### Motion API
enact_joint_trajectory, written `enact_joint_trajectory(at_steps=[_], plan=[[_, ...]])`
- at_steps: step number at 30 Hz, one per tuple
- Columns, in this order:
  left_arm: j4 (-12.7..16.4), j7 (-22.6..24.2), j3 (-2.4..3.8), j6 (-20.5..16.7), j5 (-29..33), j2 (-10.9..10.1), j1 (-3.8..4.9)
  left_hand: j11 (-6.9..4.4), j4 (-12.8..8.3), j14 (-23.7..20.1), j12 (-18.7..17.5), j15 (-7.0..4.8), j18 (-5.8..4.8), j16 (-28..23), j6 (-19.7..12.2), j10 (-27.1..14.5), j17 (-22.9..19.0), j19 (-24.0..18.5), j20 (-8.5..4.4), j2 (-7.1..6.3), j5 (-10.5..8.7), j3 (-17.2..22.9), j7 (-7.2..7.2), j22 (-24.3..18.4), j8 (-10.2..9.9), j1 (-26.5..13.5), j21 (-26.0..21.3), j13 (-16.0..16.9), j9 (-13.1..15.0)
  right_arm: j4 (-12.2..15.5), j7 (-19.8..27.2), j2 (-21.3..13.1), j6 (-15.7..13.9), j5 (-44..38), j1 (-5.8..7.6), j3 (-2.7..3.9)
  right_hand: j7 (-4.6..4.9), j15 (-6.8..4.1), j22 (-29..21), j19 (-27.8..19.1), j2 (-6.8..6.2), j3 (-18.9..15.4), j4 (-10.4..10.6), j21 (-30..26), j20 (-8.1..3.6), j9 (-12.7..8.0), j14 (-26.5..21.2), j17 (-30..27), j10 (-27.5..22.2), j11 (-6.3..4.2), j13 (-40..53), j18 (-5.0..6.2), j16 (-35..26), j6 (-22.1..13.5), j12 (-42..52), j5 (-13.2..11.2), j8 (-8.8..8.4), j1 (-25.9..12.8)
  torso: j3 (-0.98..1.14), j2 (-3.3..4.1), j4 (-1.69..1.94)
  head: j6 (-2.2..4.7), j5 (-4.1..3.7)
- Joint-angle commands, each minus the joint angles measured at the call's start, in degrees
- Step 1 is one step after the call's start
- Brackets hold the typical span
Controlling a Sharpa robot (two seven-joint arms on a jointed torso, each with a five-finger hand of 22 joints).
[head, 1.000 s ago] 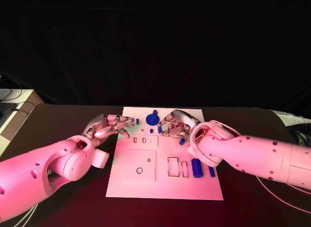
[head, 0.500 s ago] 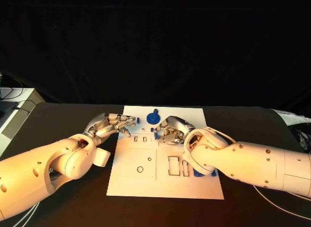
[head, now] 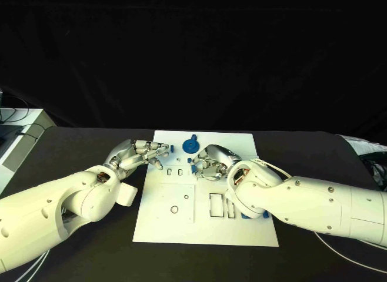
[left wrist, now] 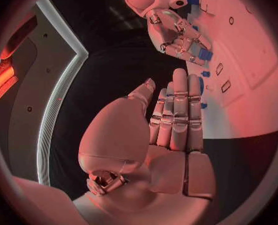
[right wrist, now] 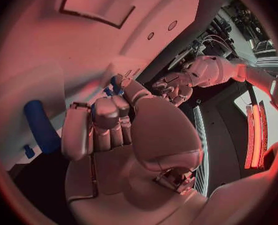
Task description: Assemble the parts on the task board
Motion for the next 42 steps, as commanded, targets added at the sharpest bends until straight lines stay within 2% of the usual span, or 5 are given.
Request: enact_joint_trajectory(at_steps=[1, 11, 17, 29, 42], plan=[[0.10, 0.18, 0.05, 0.96, -0.12, 0.06, 0.02, -0.02, -0.06, 0.00, -0.05, 0.12, 0.96, 0.20, -0.46, -0.43, 0.05, -0.28, -0.17, -0.14, -0.29, 0.09, 0.05, -0.03, -0.16, -0.15, 0.19, -0.04, 0.04, -0.17, -0.45, 0.24, 0.17, -1.18, -0.12, -0.05, 1.43, -0.12, 10.72, 3.84, -0.70, -0.40, 0.05, -0.26, -0.32, 0.02, 0.01, -0.04, 0.17, -0.04, -0.11, -0.35, -0.14, 1.48, -0.33, -0.15, 0.23, 0.06, -0.02, 0.03, 0.02, -0.06, 0.04], [0.15, 0.13, 0.05, 0.96, -0.12, -0.01, 0.02, -0.02, -0.04, -0.11, -0.05, 0.12, 0.92, 0.30, -0.47, -0.44, 0.12, -0.39, -0.17, -0.14, -0.30, 0.10, 0.05, -0.04, -0.16, -0.12, 0.30, -0.04, 0.04, -1.04, -0.36, 0.80, 0.43, -1.24, -0.19, -0.13, 2.12, 0.32, 10.71, 3.82, -2.36, -1.82, 0.65, -0.29, 0.06, 0.00, -0.04, 0.02, -0.76, 0.40, -0.83, -0.26, 0.09, -0.67, -1.06, -0.49, 0.14, -0.10, -0.02, 0.02, -0.02, -0.26, 0.12], [0.16, 0.11, 0.05, 0.95, -0.12, -0.04, 0.02, -0.02, -0.04, -0.11, -0.05, 0.12, 0.92, 0.30, -0.47, -0.44, 0.12, -0.39, -0.17, -0.14, -0.30, 0.10, 0.05, -0.04, -0.16, -0.12, 0.30, -0.04, 0.04, -1.26, 0.25, 0.88, 0.35, -0.99, -0.21, -0.16, 2.78, 0.71, 10.75, 3.80, -3.14, -4.22, 1.07, -0.17, 0.42, -0.01, -0.10, 0.22, -1.77, 0.84, -2.05, -0.20, 0.30, -2.86, -2.20, -0.53, 0.05, 0.31, -0.03, -0.03, -0.02, -0.30, 0.15], [0.24, 0.12, 0.05, 0.95, -0.12, -0.07, 0.03, -0.02, -0.04, -0.11, -0.05, 0.12, 0.92, 0.30, -0.47, -0.44, 0.12, -0.39, -0.17, -0.14, -0.30, 0.10, 0.05, -0.04, -0.16, -0.12, 0.30, -0.04, 0.04, -1.61, 0.88, 0.99, 0.20, -0.59, -0.22, -0.21, 2.90, 0.81, 10.76, 3.77, -3.12, -6.04, 1.73, -0.11, 0.64, -0.03, -0.16, 0.27, -2.12, 0.94, -3.07, -0.13, 0.34, -3.23, -2.11, -1.05, 0.03, 1.38, -0.01, -0.03, 0.01, -0.37, 0.21], [0.17, 0.10, 0.05, 0.93, -0.12, -0.07, 0.02, -0.02, -0.04, -0.11, -0.05, 0.12, 0.92, 0.30, -0.47, -0.44, 0.12, -0.39, -0.17, -0.14, -0.30, 0.10, 0.05, -0.04, -0.16, -0.12, 0.30, -0.04, 0.04, -0.99, 1.31, 0.52, 0.47, -0.44, -0.25, -0.23, 2.97, 0.92, 10.81, 3.77, -4.00, -8.48, 3.59, 0.05, 0.76, -0.01, -0.19, 0.44, -2.28, 1.06, -3.92, -0.13, 0.37, -3.67, -1.66, -1.66, 0.05, 2.25, -0.03, -0.04, -0.02, -0.42, 0.36]])
